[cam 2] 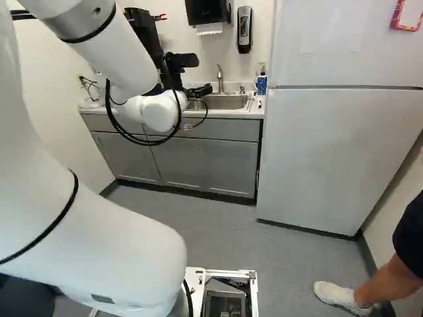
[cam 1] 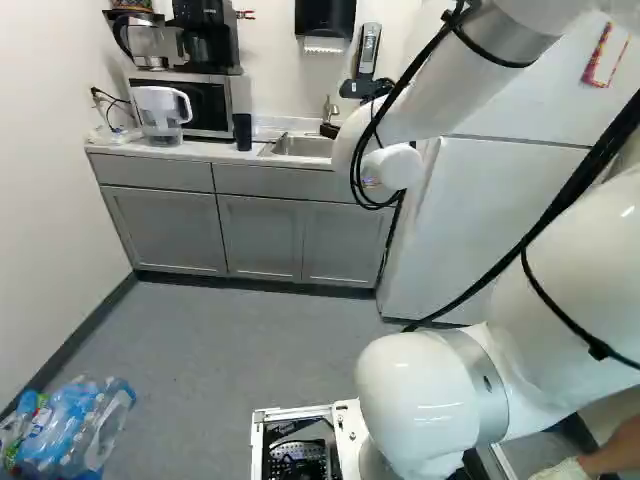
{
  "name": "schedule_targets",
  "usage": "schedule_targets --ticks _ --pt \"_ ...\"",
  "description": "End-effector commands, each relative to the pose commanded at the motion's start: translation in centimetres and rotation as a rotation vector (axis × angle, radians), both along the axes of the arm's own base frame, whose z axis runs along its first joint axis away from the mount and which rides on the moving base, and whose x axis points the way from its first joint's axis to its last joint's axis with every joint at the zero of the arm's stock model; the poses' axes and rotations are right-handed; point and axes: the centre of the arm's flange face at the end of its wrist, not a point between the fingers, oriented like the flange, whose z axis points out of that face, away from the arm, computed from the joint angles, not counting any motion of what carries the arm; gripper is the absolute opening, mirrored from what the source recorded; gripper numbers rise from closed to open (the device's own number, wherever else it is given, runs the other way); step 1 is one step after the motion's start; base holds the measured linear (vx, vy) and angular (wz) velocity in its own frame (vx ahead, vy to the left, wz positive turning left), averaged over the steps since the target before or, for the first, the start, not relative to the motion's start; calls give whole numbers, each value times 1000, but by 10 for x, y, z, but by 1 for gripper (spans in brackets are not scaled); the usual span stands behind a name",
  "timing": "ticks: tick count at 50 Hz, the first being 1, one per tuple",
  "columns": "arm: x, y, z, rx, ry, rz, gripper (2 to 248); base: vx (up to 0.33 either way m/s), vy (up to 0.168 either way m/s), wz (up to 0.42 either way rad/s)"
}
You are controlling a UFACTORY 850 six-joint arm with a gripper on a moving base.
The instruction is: Rinse the cup and place it in the tray
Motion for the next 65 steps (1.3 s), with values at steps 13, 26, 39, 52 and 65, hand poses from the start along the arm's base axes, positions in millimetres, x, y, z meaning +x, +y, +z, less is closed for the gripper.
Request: schedule_targets --ticks 13,26,39,52,65 --pt "11 0 12 0 -3 0 247 0 0 0" --pt "22 0 24 0 -3 0 247 0 0 0" --pt "33 0 36 0 2 0 247 0 0 0" --pt "44 0 47 0 10 0 247 0 0 0" --pt "55 0 58 0 22 0 247 0 0 0"
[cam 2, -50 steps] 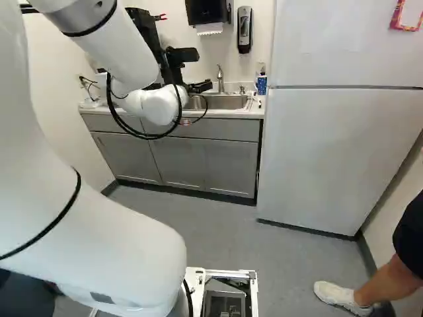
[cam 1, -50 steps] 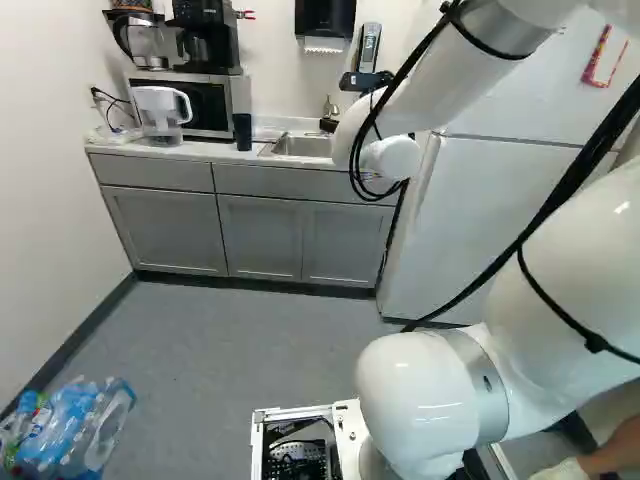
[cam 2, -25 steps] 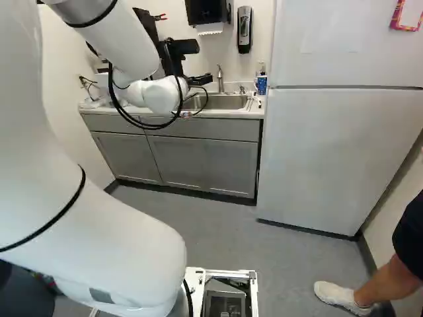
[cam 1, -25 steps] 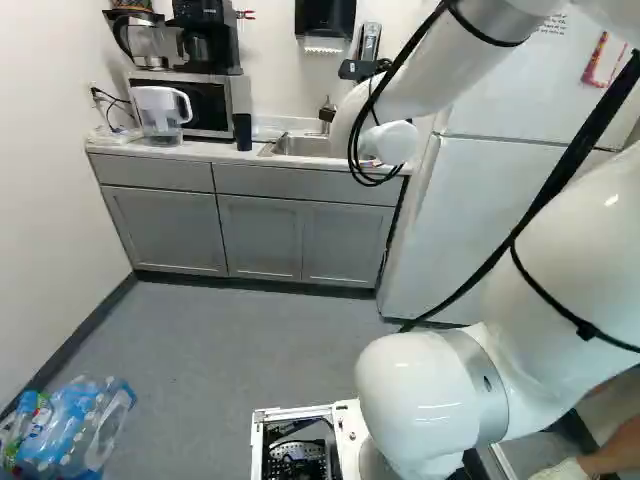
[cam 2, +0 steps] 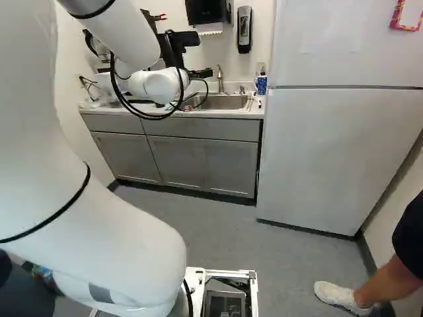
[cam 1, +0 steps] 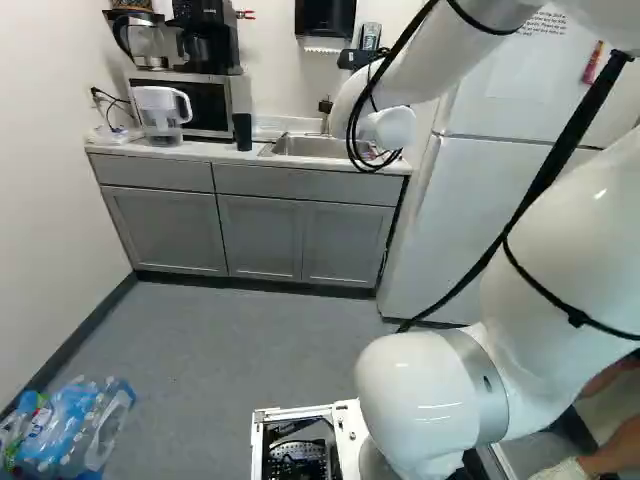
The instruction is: Rinse the cup and place it in the tray
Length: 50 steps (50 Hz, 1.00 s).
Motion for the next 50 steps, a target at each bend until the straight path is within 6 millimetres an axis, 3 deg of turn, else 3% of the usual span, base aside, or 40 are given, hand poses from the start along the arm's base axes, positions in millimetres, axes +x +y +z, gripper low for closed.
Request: schedule_targets --ticks 50 --pt "37 0 40 0 64 0 247 0 0 0"
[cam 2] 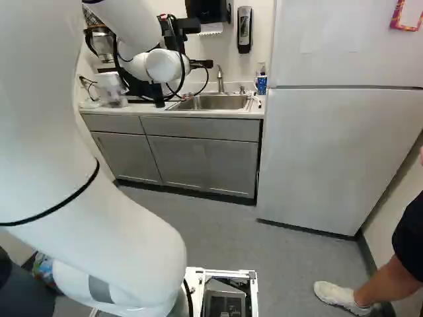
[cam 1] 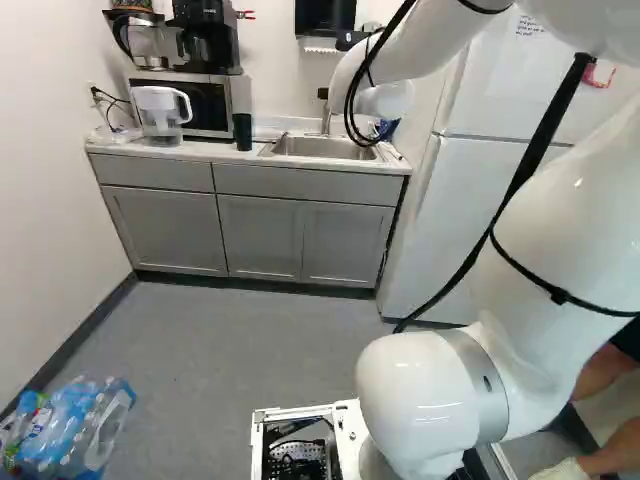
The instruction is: Rinse the cup and place it in the tray
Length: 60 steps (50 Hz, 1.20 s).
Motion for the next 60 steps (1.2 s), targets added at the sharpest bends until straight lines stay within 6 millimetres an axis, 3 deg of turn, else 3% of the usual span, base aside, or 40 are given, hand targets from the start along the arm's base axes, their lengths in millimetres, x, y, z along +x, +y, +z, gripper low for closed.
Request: schedule_targets --ticks 35,60 --pt "6 0 5 0 3 0 247 1 0 0" --pt "6 0 5 0 3 0 247 83 -17 -1"
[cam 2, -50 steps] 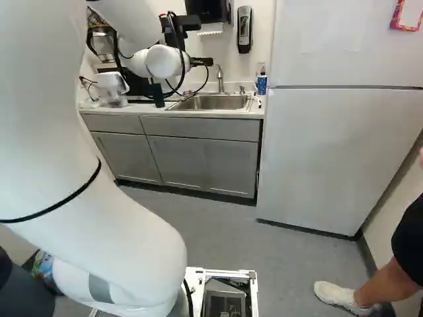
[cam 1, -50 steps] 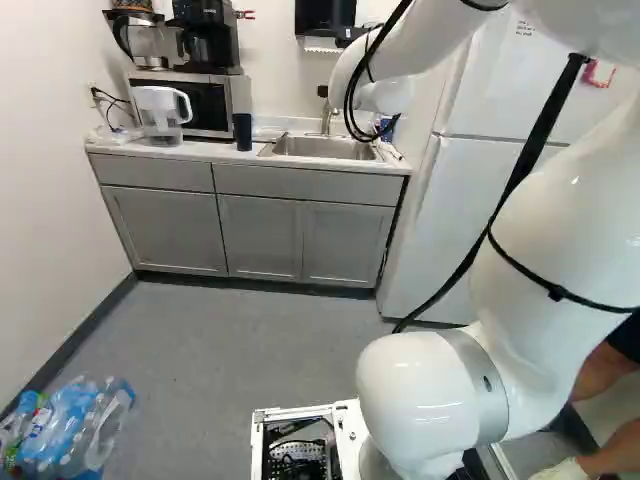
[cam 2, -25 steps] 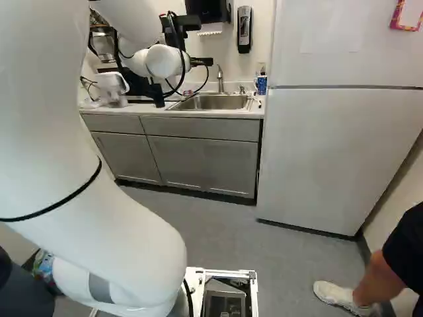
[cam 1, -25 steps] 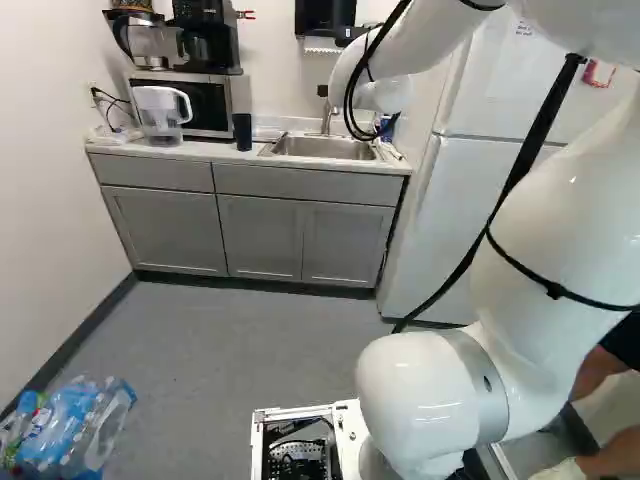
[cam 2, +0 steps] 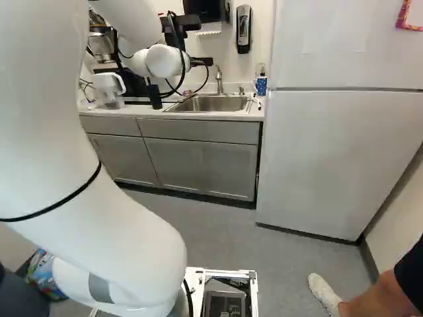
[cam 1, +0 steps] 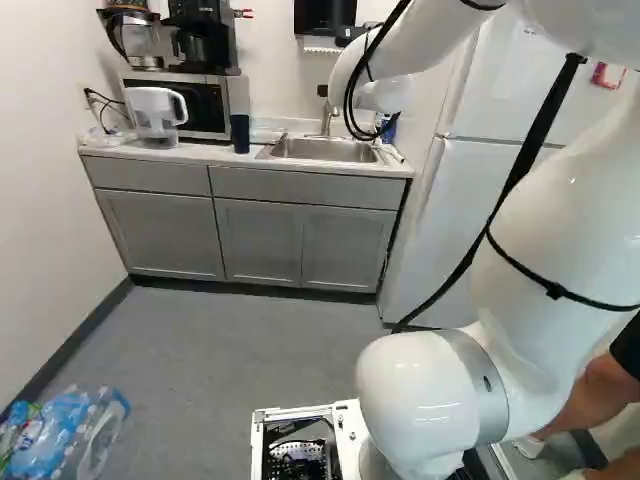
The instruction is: Rinse the cup and place it in the tray
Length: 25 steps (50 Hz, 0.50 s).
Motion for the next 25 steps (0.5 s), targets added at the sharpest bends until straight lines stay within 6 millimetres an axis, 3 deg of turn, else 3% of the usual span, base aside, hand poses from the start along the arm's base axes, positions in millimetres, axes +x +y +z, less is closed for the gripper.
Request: schedule_targets --ticks 25 --pt "0 0 0 0 0 0 247 171 -62 -11"
